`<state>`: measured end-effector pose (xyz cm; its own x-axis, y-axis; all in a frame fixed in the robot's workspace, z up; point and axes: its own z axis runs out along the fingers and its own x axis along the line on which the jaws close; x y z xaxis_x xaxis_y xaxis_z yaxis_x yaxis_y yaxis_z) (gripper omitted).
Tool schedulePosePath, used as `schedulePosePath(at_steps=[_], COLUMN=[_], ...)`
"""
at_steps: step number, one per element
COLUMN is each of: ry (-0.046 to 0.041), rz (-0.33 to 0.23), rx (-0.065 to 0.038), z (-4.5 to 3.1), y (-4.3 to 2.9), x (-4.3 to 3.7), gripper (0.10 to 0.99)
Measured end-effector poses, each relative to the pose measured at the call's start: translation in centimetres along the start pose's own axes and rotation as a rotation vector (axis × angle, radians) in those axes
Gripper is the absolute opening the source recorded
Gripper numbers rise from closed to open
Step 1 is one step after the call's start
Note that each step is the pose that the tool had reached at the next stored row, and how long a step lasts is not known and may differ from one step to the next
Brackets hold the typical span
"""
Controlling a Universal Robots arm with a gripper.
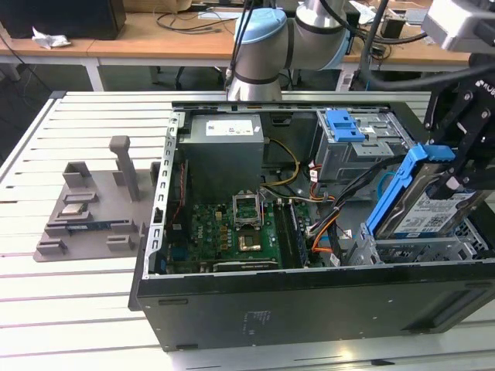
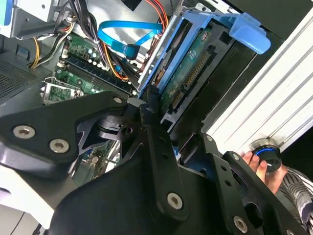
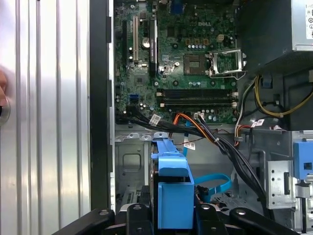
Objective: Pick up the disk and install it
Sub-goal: 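Insert the disk into the insertion slot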
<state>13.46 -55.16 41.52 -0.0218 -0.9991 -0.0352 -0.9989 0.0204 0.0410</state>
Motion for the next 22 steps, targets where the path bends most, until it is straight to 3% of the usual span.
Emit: schedulePosePath(at_steps=[11, 15, 18, 20, 21, 22], ry=[0.0003, 0.0001, -0.0001, -0.0001, -0.0001, -0.0002], rz=[0.000, 0.000, 0.000, 0.000, 0.000, 0.000], rx=[0.000, 0.000, 0.000, 0.000, 0.000, 0.000], z=[2.74, 2.84, 2.84, 2.84, 2.84, 2.84], y=[-0.11, -0.12, -0.12, -0.12, -0.12, -0.12], x=[0.10, 0.10, 0.10, 0.10, 0.10, 0.10], gripper=[0.365, 0.365, 0.439, 0.294, 0.176, 0.176])
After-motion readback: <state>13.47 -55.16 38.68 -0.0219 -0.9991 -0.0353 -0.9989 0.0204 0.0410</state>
